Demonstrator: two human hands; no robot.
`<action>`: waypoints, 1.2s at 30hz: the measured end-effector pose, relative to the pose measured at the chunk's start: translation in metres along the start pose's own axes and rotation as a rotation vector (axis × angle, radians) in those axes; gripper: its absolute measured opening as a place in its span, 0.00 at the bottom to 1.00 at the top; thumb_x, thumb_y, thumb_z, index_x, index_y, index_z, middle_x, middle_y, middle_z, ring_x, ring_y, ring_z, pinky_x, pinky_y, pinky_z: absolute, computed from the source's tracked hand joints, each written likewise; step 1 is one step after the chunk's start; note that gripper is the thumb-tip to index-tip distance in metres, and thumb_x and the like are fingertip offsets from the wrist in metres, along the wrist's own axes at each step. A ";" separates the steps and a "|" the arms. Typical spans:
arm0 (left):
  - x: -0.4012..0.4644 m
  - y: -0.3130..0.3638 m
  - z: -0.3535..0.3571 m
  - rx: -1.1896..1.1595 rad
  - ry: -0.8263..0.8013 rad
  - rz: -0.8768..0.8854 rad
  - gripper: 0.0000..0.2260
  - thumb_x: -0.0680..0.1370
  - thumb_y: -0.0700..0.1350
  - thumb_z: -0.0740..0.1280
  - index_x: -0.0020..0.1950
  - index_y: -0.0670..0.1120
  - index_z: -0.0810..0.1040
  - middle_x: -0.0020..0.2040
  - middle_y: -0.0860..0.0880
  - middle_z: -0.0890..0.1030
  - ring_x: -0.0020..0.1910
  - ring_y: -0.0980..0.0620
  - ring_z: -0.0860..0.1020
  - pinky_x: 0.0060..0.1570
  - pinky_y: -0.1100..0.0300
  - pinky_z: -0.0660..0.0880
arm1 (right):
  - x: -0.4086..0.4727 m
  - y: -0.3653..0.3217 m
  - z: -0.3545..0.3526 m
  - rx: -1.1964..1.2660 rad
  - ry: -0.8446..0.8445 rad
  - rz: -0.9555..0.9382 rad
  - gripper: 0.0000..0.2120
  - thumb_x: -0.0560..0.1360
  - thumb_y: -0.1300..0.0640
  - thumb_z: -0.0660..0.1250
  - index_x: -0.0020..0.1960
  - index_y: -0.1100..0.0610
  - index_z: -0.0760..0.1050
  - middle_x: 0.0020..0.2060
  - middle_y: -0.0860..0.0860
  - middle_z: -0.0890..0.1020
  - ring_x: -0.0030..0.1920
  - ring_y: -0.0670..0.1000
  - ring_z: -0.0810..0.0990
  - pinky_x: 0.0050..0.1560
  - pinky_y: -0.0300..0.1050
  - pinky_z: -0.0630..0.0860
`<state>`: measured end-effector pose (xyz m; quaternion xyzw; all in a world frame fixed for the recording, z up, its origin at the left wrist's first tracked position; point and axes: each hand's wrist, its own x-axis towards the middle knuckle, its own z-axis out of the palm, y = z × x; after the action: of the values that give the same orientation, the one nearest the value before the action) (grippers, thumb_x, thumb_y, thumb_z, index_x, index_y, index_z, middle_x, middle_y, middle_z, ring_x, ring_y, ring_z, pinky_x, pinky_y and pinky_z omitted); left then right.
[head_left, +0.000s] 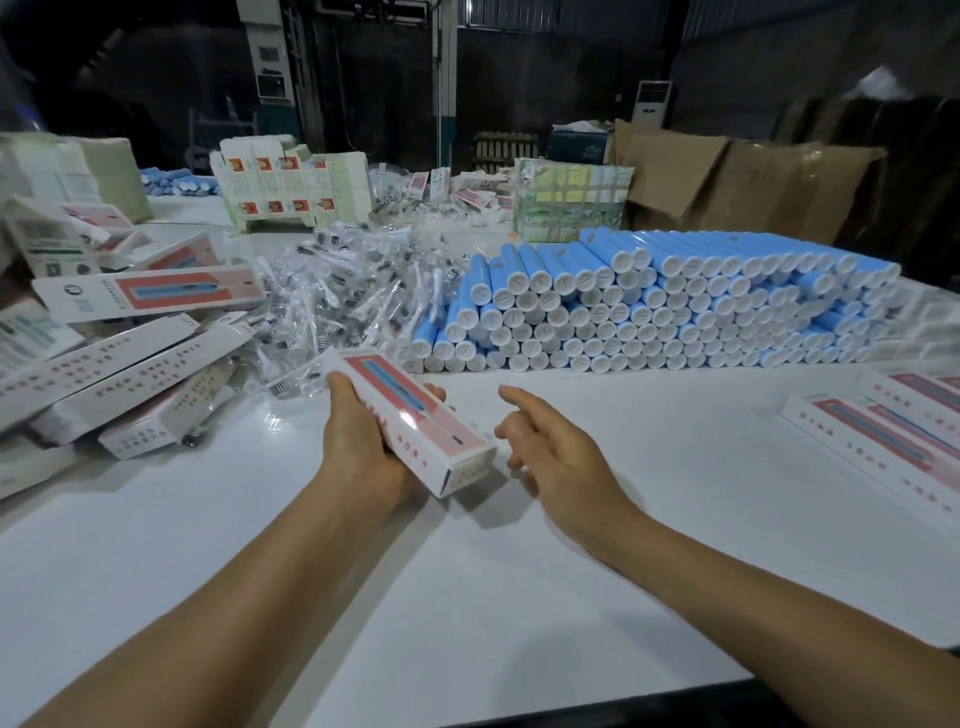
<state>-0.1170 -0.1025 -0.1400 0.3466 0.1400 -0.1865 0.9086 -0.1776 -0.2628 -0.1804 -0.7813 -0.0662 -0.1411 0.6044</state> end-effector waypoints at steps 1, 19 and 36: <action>0.000 -0.004 0.000 -0.006 0.022 -0.016 0.29 0.76 0.69 0.54 0.52 0.44 0.74 0.41 0.37 0.84 0.39 0.36 0.83 0.38 0.38 0.75 | -0.001 -0.001 0.002 -0.030 -0.033 -0.020 0.14 0.71 0.40 0.60 0.56 0.30 0.69 0.45 0.39 0.77 0.39 0.40 0.75 0.40 0.35 0.71; 0.026 -0.034 -0.010 0.321 -0.292 0.198 0.21 0.77 0.60 0.61 0.59 0.45 0.78 0.52 0.45 0.84 0.51 0.45 0.82 0.45 0.48 0.81 | -0.005 -0.029 -0.034 -0.728 0.000 -0.169 0.26 0.75 0.45 0.51 0.73 0.39 0.60 0.45 0.53 0.71 0.50 0.52 0.69 0.50 0.47 0.69; 0.060 -0.027 -0.029 0.463 -0.274 0.070 0.22 0.76 0.64 0.58 0.52 0.51 0.85 0.50 0.48 0.85 0.45 0.50 0.84 0.39 0.48 0.81 | -0.109 0.024 -0.319 -1.407 0.764 0.365 0.18 0.78 0.43 0.57 0.62 0.47 0.77 0.56 0.52 0.73 0.56 0.54 0.65 0.56 0.50 0.61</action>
<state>-0.0788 -0.1159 -0.1990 0.5212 -0.0428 -0.2270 0.8216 -0.3198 -0.5688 -0.1618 -0.8741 0.3762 -0.3054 -0.0323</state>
